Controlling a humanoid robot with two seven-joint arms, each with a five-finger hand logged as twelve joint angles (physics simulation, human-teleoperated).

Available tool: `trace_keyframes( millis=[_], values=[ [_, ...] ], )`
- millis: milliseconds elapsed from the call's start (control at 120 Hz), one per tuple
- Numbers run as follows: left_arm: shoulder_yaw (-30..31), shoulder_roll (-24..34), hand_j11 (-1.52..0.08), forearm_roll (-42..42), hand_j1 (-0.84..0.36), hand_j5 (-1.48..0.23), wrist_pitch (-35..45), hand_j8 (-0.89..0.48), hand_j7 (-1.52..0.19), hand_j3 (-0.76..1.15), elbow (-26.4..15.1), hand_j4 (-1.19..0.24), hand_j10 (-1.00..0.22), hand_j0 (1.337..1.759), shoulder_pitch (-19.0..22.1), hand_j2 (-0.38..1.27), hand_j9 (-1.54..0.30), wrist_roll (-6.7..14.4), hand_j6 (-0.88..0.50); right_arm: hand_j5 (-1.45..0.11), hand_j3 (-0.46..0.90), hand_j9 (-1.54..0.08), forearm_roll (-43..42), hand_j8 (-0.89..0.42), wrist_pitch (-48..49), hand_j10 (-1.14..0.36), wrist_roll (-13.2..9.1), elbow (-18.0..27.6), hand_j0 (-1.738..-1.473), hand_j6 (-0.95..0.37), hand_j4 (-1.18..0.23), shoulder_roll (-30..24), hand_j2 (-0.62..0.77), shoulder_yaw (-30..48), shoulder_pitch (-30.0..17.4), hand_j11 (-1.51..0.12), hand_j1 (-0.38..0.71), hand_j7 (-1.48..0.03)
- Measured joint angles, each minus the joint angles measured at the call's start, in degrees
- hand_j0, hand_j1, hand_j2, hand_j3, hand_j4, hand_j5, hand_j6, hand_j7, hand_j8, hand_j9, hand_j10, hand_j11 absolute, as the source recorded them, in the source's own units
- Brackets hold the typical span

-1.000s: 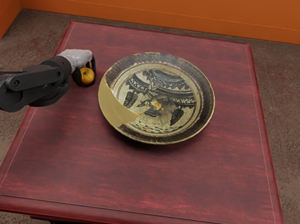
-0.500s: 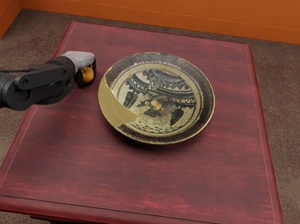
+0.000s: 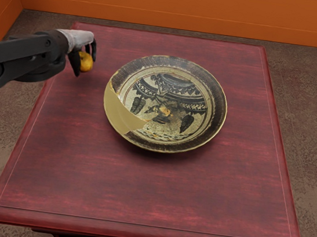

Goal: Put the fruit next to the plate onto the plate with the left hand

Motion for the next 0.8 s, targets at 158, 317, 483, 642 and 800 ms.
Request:
trace_keyframes(
  millis=[158, 317, 483, 642, 800],
  values=[
    [-1.92, 2.13, -0.97, -0.77, -0.31, -0.98, -0.30, -0.46, -0.97, 0.02, -7.72, -0.60, -0.73, 1.655, -1.15, 0.42, -0.97, 1.94, -0.42, 0.00, 0.00, 0.00, 0.00, 0.00, 0.00, 0.00, 0.00, 0.00, -1.658, 0.00, 0.00, 0.00, 0.00, 0.01, 0.00, 0.00, -0.35, 0.00],
    [-2.46, 2.40, -0.97, -2.81, -0.35, -0.98, -0.67, -0.46, -0.97, 0.01, -11.32, -0.61, -0.73, 1.656, -3.40, 0.57, -0.97, 2.53, -0.40, 0.00, 0.00, 0.00, 0.00, 0.00, 0.00, 0.00, 0.00, 0.00, -1.658, 0.00, 0.00, 0.00, 0.00, -0.01, 0.04, 0.00, -0.35, 0.00],
    [-3.21, -0.18, -0.97, -4.15, -0.41, -1.01, -0.97, -0.45, -0.98, 0.00, -12.68, -0.60, -0.73, 1.657, -3.72, 0.69, -0.97, 2.75, -0.39, 0.00, 0.00, 0.00, 0.00, 0.00, -0.02, 0.00, 0.00, 0.00, -1.658, 0.00, 0.00, 0.00, 0.00, 0.02, 0.04, 0.00, -0.35, 0.00],
    [-4.28, -2.79, -0.97, -4.55, -0.48, -1.03, -1.22, -0.44, -0.98, 0.00, -12.96, -0.60, -0.73, 1.657, -3.49, 0.81, -0.97, 2.84, -0.36, 0.00, 0.00, 0.00, 0.00, 0.00, -0.01, 0.00, 0.00, 0.00, -1.658, 0.00, 0.00, 0.00, 0.00, 0.05, -0.01, 0.00, -0.35, 0.00],
    [-4.80, -4.50, -1.00, -4.52, -0.46, -1.04, -0.90, -0.46, -1.01, 0.00, -12.85, -0.63, -0.75, 1.656, -2.43, 0.79, -1.00, 2.84, -0.40, 0.00, 0.00, 0.00, 0.00, 0.00, 0.00, 0.00, 0.00, 0.00, -1.658, 0.00, 0.00, 0.00, 0.00, 0.06, -0.08, 0.00, -0.35, 0.00]
  ],
)
